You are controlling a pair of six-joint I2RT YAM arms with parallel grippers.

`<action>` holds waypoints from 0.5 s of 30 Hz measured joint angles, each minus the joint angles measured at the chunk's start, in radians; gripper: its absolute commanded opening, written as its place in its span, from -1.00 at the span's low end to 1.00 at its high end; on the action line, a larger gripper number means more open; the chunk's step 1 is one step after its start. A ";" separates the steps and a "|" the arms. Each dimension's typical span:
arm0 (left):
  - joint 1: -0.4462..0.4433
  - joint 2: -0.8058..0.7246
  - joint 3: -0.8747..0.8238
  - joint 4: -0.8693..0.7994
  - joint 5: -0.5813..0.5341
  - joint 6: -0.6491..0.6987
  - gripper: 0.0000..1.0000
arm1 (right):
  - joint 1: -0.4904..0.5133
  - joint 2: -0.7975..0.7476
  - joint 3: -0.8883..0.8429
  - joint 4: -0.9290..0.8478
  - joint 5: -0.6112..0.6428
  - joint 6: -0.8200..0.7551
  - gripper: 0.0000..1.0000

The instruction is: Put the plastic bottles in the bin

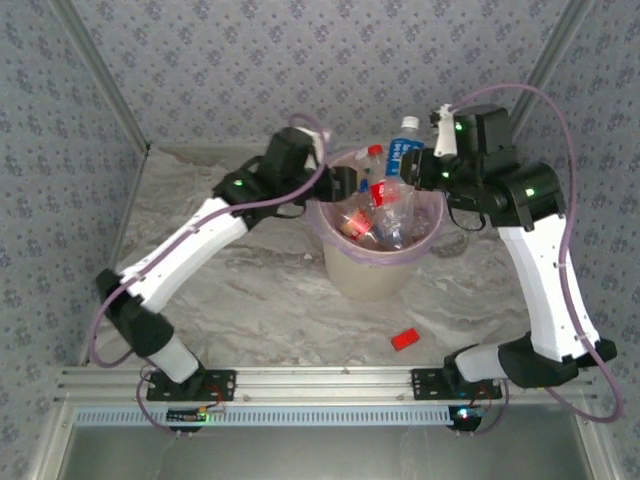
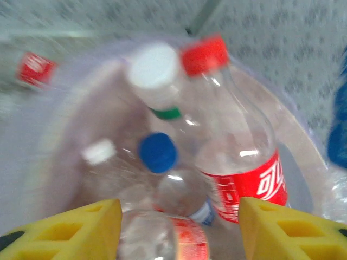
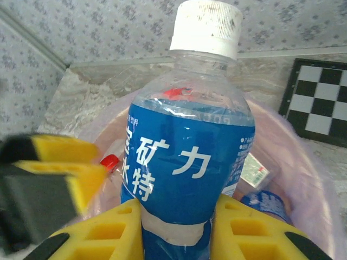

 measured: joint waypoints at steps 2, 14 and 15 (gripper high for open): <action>0.041 -0.080 -0.026 -0.003 -0.034 0.003 0.21 | 0.030 0.040 0.012 0.006 -0.005 -0.020 -0.42; 0.121 -0.190 -0.158 -0.006 -0.073 -0.008 0.20 | 0.164 0.231 0.069 -0.046 -0.030 -0.194 -0.21; 0.121 -0.181 -0.160 -0.008 -0.071 -0.009 0.20 | 0.167 0.240 0.069 -0.060 -0.029 -0.201 -0.08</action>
